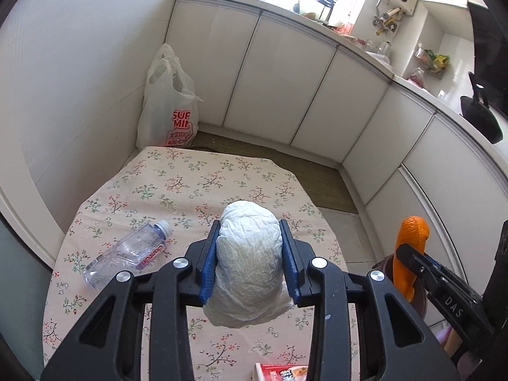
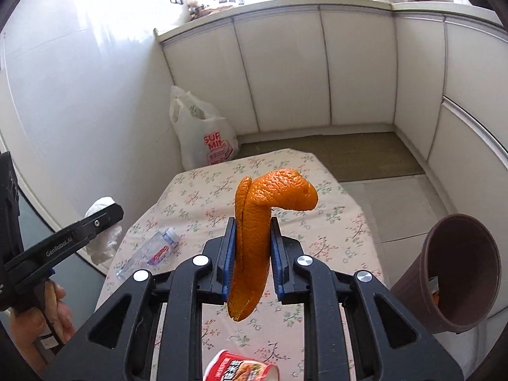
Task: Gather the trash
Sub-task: 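Lift the tissue ball and orange peel and carry both over the brown bin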
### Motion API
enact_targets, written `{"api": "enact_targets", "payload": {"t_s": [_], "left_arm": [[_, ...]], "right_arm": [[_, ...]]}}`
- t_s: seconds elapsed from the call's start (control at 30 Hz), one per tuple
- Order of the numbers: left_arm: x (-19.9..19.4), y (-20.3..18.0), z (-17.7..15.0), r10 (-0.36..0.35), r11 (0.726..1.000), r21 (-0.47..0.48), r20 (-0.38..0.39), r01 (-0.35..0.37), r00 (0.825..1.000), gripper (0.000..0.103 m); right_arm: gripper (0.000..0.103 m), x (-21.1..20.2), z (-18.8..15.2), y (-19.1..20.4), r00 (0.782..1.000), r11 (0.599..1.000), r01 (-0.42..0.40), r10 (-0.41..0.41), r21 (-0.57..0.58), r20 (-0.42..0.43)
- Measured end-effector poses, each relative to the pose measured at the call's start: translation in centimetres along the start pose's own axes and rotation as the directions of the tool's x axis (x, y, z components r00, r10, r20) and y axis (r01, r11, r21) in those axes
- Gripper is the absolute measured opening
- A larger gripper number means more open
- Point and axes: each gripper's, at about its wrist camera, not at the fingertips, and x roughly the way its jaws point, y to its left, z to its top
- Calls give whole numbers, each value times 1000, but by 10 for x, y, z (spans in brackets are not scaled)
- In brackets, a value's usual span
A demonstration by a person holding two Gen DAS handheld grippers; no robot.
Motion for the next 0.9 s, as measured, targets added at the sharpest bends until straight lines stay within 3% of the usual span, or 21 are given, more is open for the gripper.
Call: {"api": "enact_targets", "payload": {"t_s": [0.23,0.5,0.9], "left_arm": [[15,-40,-3,-56,998,35,-6,56,998,35],[25,-82,-14,-128,991,29,-9,129,992,36],[37,-167,-29,-229,970,72,-35,231,973,36]], "right_arm": [[19,-18,9,-43,993,994,91,-95,55,75],[19,-39,7,-85,967,976,199,-210,85,143],[19,-66,-1,-146,926,936,310,-337,168,170]]}}
